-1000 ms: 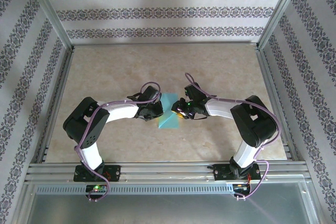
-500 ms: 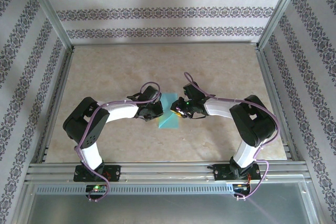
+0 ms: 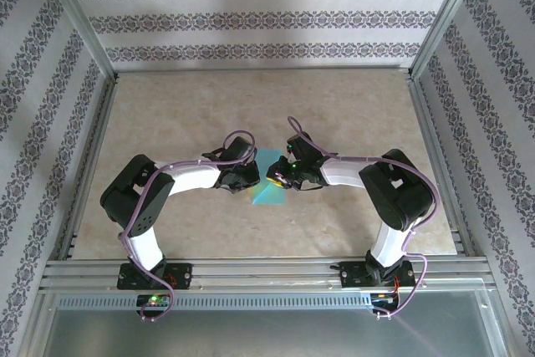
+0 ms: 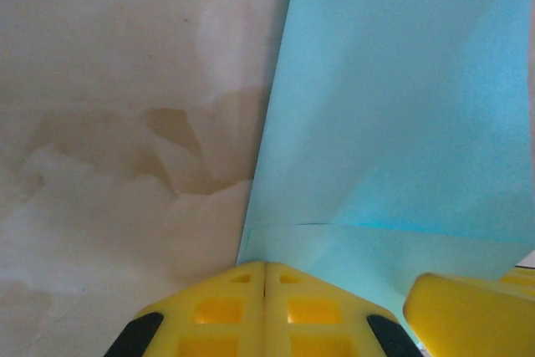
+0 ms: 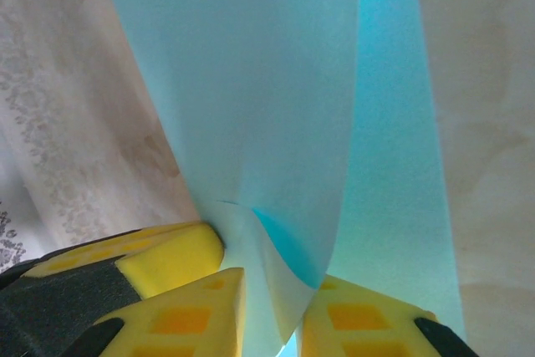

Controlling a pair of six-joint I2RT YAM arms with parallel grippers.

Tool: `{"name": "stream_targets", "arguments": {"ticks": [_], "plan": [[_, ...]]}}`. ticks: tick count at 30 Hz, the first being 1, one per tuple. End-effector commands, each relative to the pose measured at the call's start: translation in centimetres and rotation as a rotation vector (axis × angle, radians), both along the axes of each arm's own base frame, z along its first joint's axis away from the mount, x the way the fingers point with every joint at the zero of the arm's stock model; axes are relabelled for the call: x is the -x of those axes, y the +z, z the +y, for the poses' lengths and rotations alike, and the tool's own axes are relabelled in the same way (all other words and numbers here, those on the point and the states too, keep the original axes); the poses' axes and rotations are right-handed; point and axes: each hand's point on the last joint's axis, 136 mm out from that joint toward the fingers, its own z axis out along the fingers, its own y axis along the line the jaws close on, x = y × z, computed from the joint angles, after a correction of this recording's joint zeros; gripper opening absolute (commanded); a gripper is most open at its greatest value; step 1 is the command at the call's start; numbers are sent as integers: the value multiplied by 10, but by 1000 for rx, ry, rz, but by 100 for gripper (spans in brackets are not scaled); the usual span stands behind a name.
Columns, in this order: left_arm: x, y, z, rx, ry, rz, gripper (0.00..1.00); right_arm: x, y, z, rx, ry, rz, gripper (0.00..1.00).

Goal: Fold a paper plane with a square sheet of paper (pick it up from the middle)
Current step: Pick up the paper from the center of the table.

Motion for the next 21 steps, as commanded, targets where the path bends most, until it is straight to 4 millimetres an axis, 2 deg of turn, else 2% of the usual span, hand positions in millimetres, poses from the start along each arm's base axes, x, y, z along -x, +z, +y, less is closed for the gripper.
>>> {"name": "stream_targets", "arguments": {"ticks": [1,6,10,14,17,21], "plan": [[17,-23,22,-75,30,84,0,3,-4,5,-20,8,10,19],[9,-2,19,-35,17,50,1,-3,0,4,-18,11,-38,7],[-8,48,25,45,14,-67,6,-18,21,1,-53,21,-148,1],[-17,96,34,180,7,-156,24,-32,64,-4,-127,62,-308,0],[-19,115,32,315,-22,-171,39,-35,90,-5,-185,114,-385,0],[-18,140,16,457,-94,-226,55,-37,121,-7,-283,145,-452,0]]}}
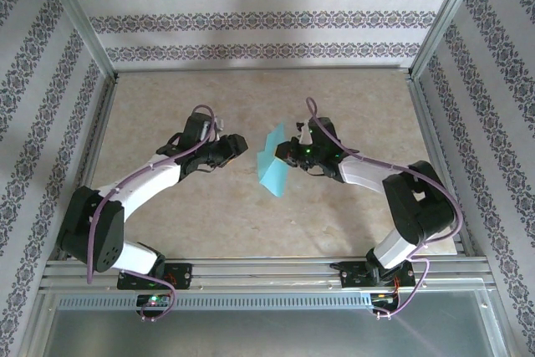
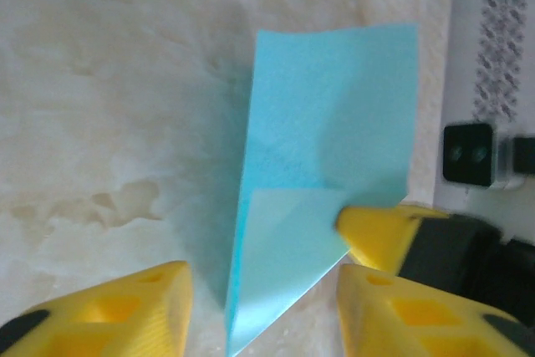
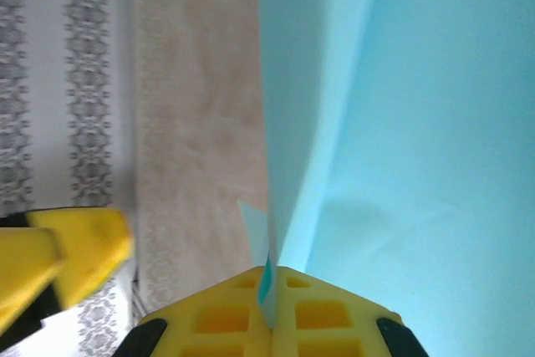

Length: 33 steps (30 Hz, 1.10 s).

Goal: Fold a paper plane with a square sheet of paper (pick it up from the middle)
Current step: Pick up the paper from the center of the table, then turn over the paper at the center of the table.

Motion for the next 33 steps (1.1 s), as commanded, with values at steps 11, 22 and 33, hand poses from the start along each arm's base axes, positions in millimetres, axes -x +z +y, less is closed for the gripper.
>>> {"name": "stream_targets", "arguments": {"ticks": [11,22,33], "plan": [[19,50,-52,315,-236,-134,93,2,74,7,-305,122,-125,0],[14,53,-60,379,-235,-140,77,0,76,11,-428,137,-69,2],[6,40,-46,332,-161,-116,29,0,68,7,-422,121,-49,6]]}}
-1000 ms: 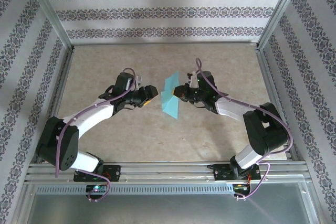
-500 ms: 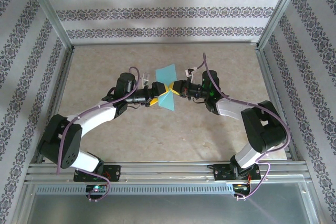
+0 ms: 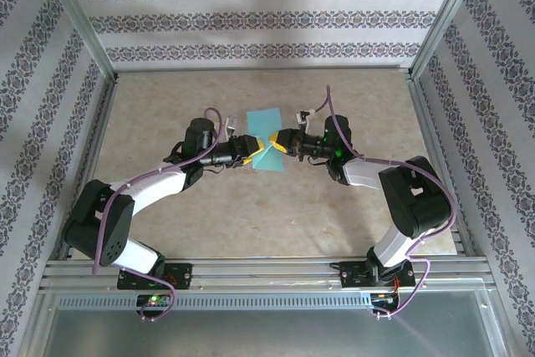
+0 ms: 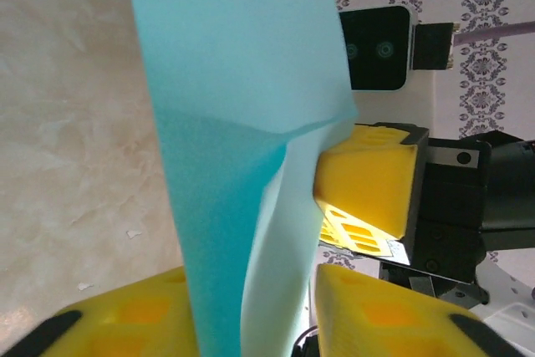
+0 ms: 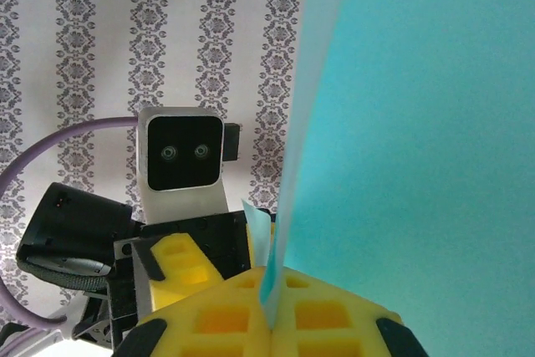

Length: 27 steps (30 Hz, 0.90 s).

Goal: Fold a paper plane with a square sheet of paper (pick it up from the middle)
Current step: Turn over the paper at the center of the table.

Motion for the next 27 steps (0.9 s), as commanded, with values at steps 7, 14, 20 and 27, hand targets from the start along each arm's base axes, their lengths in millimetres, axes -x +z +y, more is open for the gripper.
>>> {"name": "stream_targets", "arguments": {"ticks": [7,14,20,27], "plan": [[-10,-12,20,-92,59,43,7,-8,-13,-27,76,-76,-6,33],[-6,-30,61,-460,95,51,5,-17,-35,-83,265,-254,8,58],[4,-35,117,-946,104,87,6,-10,-34,-126,559,-385,-66,76],[4,-23,155,-1525,70,69,6,2,-13,-169,788,-523,-165,92]]}}
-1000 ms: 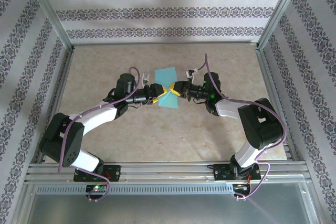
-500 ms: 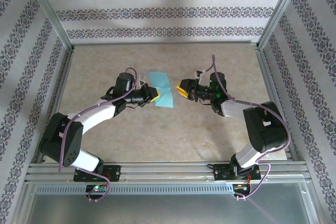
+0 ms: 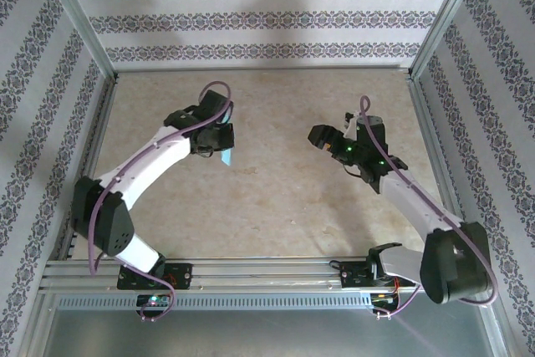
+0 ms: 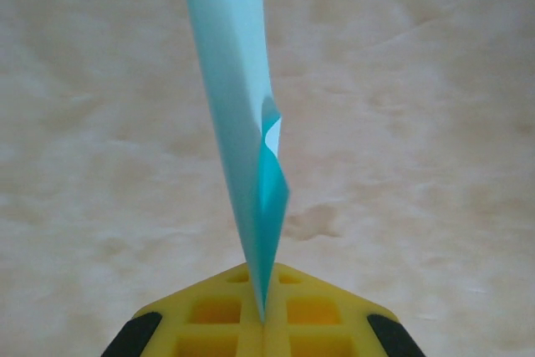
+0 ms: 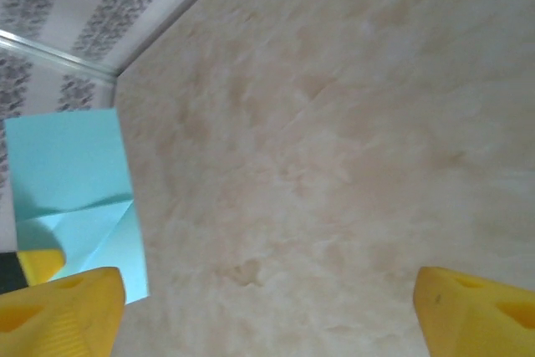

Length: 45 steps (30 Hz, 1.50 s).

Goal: Fold a paper plane with a square sheet of paper (pick it up from the middle)
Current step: Turn over the paper at the center of the table, then move the paper to the center of the table.

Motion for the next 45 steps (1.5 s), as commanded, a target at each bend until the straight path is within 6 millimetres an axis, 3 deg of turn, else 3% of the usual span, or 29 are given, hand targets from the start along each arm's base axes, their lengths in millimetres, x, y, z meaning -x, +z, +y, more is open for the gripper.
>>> {"name": "stream_targets", "arguments": {"ticks": [1,5,9,16,18,20,25,30,32,34,38,43,45], "plan": [[24,-10,50,-493,-40,117,6,6,-2,-30,201,-81,-14,93],[18,-21,38,-682,-71,152,6,11,-1,-40,239,-119,-18,93],[12,-44,11,-715,-103,186,6,17,-6,-44,242,-136,-5,94],[14,-90,-40,-567,-105,264,9,31,-17,-49,227,-157,14,94],[18,-102,-56,-488,-110,296,14,33,-19,-49,220,-155,20,94],[19,-107,-70,-409,-115,309,26,36,-23,-50,214,-155,30,94],[16,-97,-101,-160,-135,280,41,42,-31,-48,197,-140,50,94],[0,-53,-118,199,-144,159,53,39,-32,-27,143,-61,56,90],[-6,-34,-107,290,-122,93,58,36,-31,-12,146,-23,59,89],[-15,-19,-83,365,-63,30,64,32,-30,8,158,14,56,90],[-24,-7,-14,481,113,-68,79,26,-30,62,172,106,63,93],[-14,3,59,527,251,-192,99,23,-39,131,192,209,101,98],[-7,2,82,517,295,-212,100,22,-44,157,188,242,124,98]]}}
